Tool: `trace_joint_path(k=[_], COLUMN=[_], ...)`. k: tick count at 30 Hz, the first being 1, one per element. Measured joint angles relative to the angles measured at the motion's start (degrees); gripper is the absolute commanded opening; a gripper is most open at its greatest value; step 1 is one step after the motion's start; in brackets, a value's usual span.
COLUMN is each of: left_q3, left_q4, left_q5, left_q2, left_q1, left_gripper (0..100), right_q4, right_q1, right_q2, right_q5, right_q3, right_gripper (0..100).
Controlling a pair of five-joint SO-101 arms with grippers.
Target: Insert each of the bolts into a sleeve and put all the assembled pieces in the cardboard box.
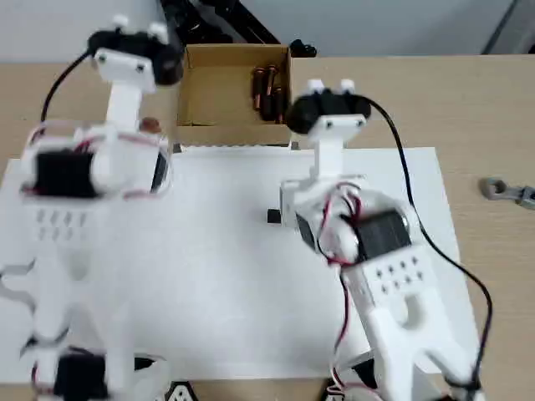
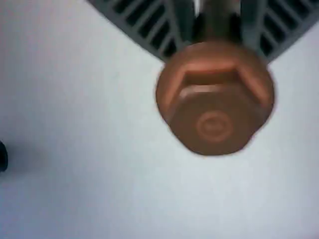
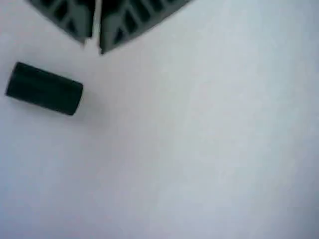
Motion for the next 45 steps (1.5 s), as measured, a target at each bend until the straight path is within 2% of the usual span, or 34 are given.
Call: trace_joint_path(k=[8,12,16,19,22,25,32,39,45], left_q3=[17.3,26.6,36.7,43.4,49.2,52.1,52.0,52.0,49.1], left_q4=[0.0,-2.6,-6.8,-10.5,-12.6,-12.8,-16.4,-20.7,-22.9], left_q5=[-0.1,-0.1,-0.1,-0.1,0.1,3.6,5.1,5.1,5.1], left_q2=[-26.0,-38.4,-50.5,-59.2,-65.7,-67.2,-67.1,-64.0,-59.7], left_q1=[0.0,0.0,0.0,0.0,0.0,0.0,0.0,0.0,0.0], left_gripper=[1,1,1,1,1,1,1,1,1], right_q4=[12.5,18.6,19.7,19.7,19.7,19.7,19.7,19.7,19.7], right_q1=[-0.1,0.1,1.7,2.4,2.4,2.4,2.6,3.1,2.2], right_q2=[18.8,28.3,36.7,40.3,42.2,42.8,43.3,44.2,50.6], right_q5=[7.8,12.7,16.4,22.6,33.6,43.4,55.2,57.9,57.9], right_q3=[-17.8,-25.4,-30.9,-34.6,-36.7,-37.0,-37.2,-37.2,-37.2], right_gripper=[0.4,0.4,0.5,0.6,0.5,0.4,0.8,1.7,13.2])
